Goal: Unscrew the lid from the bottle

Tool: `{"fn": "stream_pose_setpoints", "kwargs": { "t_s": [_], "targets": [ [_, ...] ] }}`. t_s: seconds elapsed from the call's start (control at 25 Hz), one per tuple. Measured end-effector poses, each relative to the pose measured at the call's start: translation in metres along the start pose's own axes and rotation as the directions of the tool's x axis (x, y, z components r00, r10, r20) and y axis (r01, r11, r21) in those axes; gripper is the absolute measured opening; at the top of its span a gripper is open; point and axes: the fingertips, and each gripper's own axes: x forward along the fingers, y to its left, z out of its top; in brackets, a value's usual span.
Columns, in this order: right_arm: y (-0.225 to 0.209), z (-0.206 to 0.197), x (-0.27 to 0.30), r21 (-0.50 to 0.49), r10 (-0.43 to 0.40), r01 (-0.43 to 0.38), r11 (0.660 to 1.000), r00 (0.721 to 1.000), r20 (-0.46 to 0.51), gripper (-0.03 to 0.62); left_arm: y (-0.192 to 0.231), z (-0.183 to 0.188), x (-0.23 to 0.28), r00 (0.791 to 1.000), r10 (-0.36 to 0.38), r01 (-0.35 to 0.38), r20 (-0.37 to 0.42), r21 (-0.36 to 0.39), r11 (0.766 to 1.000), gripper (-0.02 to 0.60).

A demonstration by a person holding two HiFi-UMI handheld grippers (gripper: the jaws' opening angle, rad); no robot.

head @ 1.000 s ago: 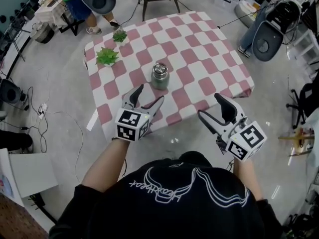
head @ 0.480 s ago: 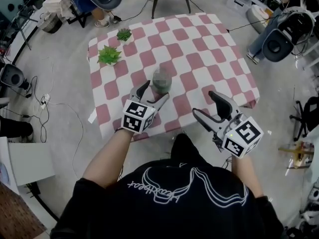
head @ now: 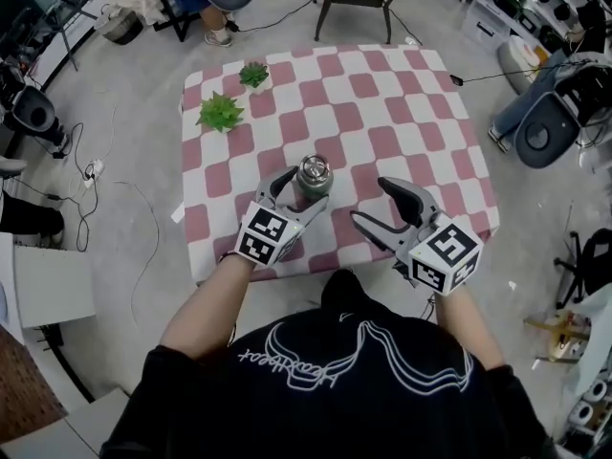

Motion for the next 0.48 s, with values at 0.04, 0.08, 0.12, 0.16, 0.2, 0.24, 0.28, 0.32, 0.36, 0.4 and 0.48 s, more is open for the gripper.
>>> {"fn": "stream_pose_setpoints", "kwargs": {
  "t_s": [0.04,0.08,0.12,0.16,0.2,0.24,0.28,0.32,0.36,0.4,0.48],
  "targets": [
    [-0.003,-0.001,0.004,-0.004,0.012,-0.012,1.000,1.000,-0.007,0.307,0.000,-0.001,0.001,1.000,0.001,-0.001,-0.004,0.001,1.000,0.336],
    [-0.005,-0.001,0.009,-0.008,0.024,-0.024,1.000,1.000,-0.013,0.307,0.000,-0.002,0.002,1.000,0.002,-0.002,-0.007,0.001,1.000,0.336],
    [-0.006,-0.002,0.014,-0.013,0.036,-0.036,0.999,0.999,-0.020,0.307,0.000,-0.003,0.002,1.000,0.004,-0.004,-0.009,0.002,1.000,0.331],
    [-0.007,-0.003,0.019,-0.020,0.047,-0.048,0.999,0.999,-0.027,0.305,0.000,-0.003,0.002,1.000,0.006,-0.006,-0.010,0.003,1.000,0.325],
    [-0.008,-0.003,0.025,-0.026,0.058,-0.059,0.998,0.998,-0.033,0.304,0.000,-0.002,0.001,1.000,0.008,-0.008,-0.011,0.003,1.000,0.324],
    [-0.008,-0.003,0.030,-0.032,0.070,-0.071,0.997,0.997,-0.038,0.302,0.000,-0.002,0.001,1.000,0.010,-0.010,-0.011,0.003,1.000,0.322],
    [-0.008,-0.003,0.036,-0.038,0.081,-0.083,0.996,0.996,-0.044,0.302,0.000,-0.002,0.001,1.000,0.011,-0.011,-0.009,0.003,1.000,0.321],
    [-0.008,-0.004,0.041,-0.045,0.092,-0.094,0.995,0.995,-0.049,0.301,0.000,-0.002,0.001,1.000,0.014,-0.014,-0.006,0.004,1.000,0.321],
    [-0.008,-0.004,0.047,-0.053,0.102,-0.105,0.993,0.993,-0.055,0.299,0.000,-0.002,0.002,1.000,0.016,-0.016,-0.003,0.005,1.000,0.319],
    [-0.007,-0.005,0.052,-0.063,0.110,-0.113,0.992,0.992,-0.060,0.298,0.000,-0.002,0.002,1.000,0.018,-0.018,0.001,0.006,1.000,0.319],
    [-0.006,-0.005,0.063,-0.082,0.124,-0.130,0.988,0.990,-0.069,0.293,0.001,-0.003,0.002,1.000,0.021,-0.021,0.005,0.006,1.000,0.318]
  ]
}}
